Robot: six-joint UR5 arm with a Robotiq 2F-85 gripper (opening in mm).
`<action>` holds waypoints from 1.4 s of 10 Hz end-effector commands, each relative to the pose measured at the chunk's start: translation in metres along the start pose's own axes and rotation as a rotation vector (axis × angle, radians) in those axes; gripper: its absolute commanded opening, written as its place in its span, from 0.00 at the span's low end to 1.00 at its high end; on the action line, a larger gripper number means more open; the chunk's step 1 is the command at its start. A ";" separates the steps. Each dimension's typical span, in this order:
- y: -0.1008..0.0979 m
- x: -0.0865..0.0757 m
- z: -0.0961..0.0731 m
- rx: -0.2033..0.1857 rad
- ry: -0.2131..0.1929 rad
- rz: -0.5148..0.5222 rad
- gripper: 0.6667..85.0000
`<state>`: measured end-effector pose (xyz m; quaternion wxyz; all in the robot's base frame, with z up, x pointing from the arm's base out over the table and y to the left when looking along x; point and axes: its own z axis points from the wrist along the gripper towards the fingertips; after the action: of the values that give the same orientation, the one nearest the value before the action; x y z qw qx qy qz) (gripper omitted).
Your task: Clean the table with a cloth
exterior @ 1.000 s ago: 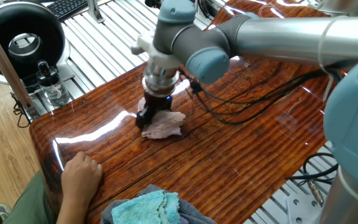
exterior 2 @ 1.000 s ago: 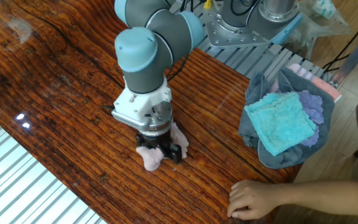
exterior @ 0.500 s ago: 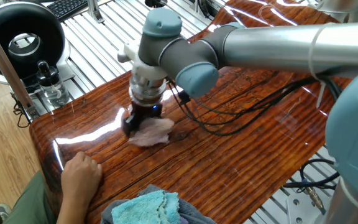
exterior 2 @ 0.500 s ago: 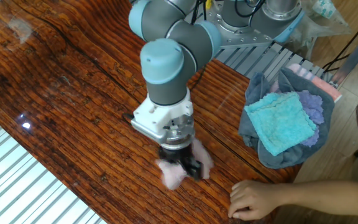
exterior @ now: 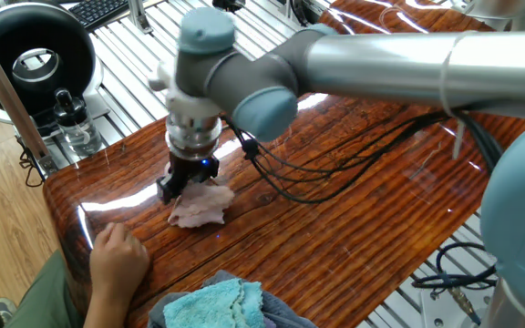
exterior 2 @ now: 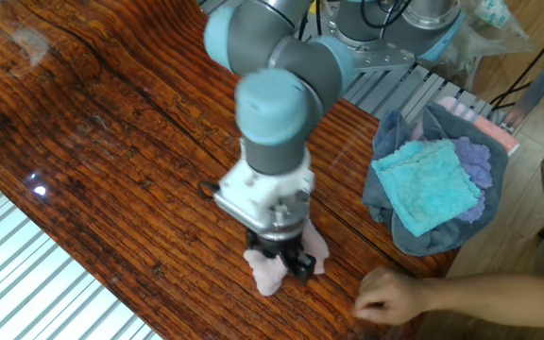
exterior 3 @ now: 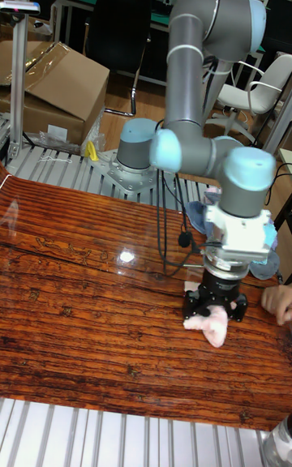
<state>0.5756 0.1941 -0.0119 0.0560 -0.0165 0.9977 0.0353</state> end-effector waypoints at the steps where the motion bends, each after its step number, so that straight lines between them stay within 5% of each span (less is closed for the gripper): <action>1: -0.042 -0.003 -0.025 0.176 0.032 -0.113 0.00; 2: -0.058 -0.003 -0.037 0.208 0.051 -0.150 0.00; 5: -0.058 0.016 -0.044 0.118 0.070 -0.103 0.00; 9: -0.071 0.035 -0.048 0.082 0.062 -0.057 0.03; 11: -0.065 0.033 -0.046 0.024 0.020 -0.084 0.23; 14: -0.091 0.029 -0.039 0.046 -0.050 -0.138 0.52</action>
<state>0.5434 0.1132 0.0203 0.0572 -0.0721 0.9957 0.0039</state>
